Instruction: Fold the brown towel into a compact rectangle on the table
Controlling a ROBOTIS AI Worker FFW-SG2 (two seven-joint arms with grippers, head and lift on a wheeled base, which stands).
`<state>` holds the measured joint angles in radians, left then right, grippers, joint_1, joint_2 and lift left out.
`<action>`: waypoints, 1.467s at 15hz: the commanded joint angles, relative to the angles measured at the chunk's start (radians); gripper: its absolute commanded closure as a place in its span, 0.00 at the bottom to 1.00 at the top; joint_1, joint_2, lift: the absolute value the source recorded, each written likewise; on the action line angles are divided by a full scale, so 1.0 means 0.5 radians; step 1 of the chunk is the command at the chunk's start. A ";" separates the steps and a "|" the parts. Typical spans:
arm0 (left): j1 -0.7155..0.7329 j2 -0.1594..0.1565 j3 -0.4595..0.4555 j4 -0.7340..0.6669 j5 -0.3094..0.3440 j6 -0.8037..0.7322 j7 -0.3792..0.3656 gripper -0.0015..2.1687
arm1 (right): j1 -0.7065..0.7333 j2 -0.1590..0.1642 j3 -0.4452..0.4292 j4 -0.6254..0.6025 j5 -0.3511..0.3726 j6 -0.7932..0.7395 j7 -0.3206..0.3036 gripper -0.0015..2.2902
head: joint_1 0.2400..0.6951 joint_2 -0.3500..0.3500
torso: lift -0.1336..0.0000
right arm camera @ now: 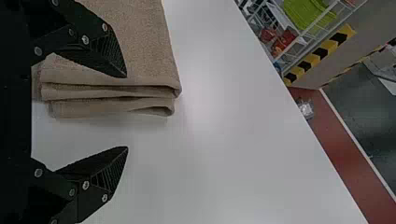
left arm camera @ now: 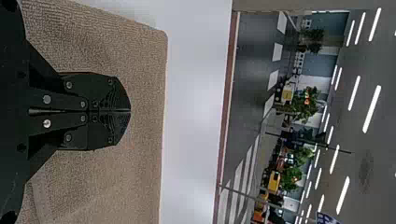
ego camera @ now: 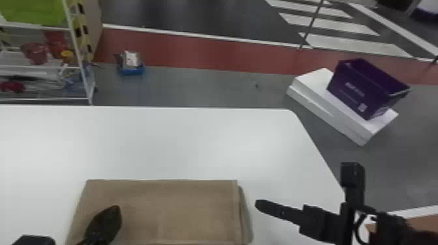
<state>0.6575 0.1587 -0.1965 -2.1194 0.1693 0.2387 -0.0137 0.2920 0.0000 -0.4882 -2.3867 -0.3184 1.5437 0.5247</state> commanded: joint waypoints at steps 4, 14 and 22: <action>0.004 -0.001 -0.003 -0.004 -0.013 0.000 0.000 0.70 | -0.115 0.002 0.173 0.015 0.170 0.057 -0.019 0.18 | 1.00 0.22 | 0.07; 0.004 0.002 0.000 -0.017 -0.023 0.000 0.000 0.70 | -0.167 0.002 0.298 0.178 0.250 0.057 -0.046 0.18 | 1.00 0.26 | 0.07; 0.001 0.002 0.000 -0.013 -0.023 0.006 0.000 0.70 | -0.216 0.002 0.381 0.282 0.290 0.057 -0.049 0.22 | 1.00 0.29 | 0.07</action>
<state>0.6582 0.1595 -0.1964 -2.1265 0.1580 0.2417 -0.0138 0.1922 0.0000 -0.3064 -2.2569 -0.1816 1.5701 0.5001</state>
